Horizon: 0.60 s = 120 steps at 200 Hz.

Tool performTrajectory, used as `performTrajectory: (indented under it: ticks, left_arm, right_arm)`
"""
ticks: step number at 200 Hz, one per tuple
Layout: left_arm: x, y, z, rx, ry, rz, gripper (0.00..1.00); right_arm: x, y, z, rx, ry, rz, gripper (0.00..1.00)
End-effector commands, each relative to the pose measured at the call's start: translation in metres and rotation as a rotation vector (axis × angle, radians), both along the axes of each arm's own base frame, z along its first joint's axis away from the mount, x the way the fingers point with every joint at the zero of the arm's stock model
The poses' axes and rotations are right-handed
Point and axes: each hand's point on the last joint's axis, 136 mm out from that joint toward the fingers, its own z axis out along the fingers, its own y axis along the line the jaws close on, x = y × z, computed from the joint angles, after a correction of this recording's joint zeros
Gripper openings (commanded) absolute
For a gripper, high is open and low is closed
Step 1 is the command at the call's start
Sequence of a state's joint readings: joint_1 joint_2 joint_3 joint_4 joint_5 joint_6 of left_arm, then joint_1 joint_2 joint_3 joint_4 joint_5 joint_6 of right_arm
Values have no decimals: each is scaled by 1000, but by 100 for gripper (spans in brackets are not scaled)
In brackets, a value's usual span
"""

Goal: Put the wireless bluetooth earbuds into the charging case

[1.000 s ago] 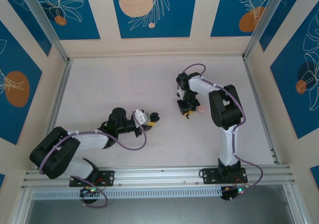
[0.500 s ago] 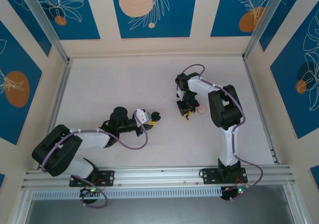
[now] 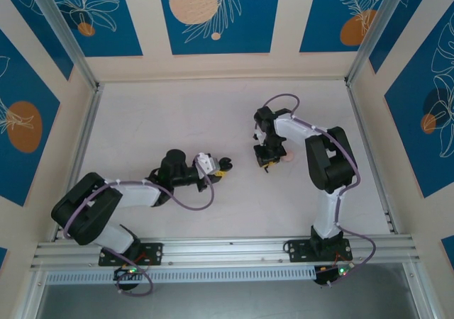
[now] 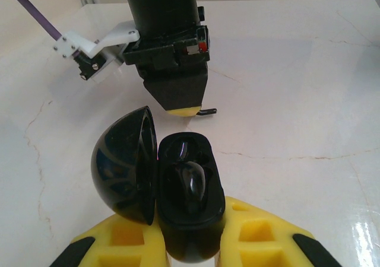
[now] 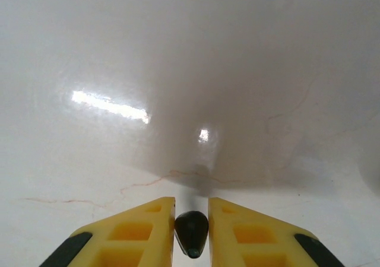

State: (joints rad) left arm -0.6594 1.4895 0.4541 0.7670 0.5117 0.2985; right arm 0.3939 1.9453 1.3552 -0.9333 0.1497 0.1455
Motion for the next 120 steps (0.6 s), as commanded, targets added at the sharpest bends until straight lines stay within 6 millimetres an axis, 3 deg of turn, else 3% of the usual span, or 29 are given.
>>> performTrajectory:
  ticks: [1, 120]
  left_arm:
    - [1, -12, 8, -10, -41, -33, 15]
    - [4, -33, -3, -15, -7, -51, 15]
  right_arm:
    - [3, 8, 8, 75, -37, -43, 21]
    - [1, 18, 17, 211, -113, -90, 21]
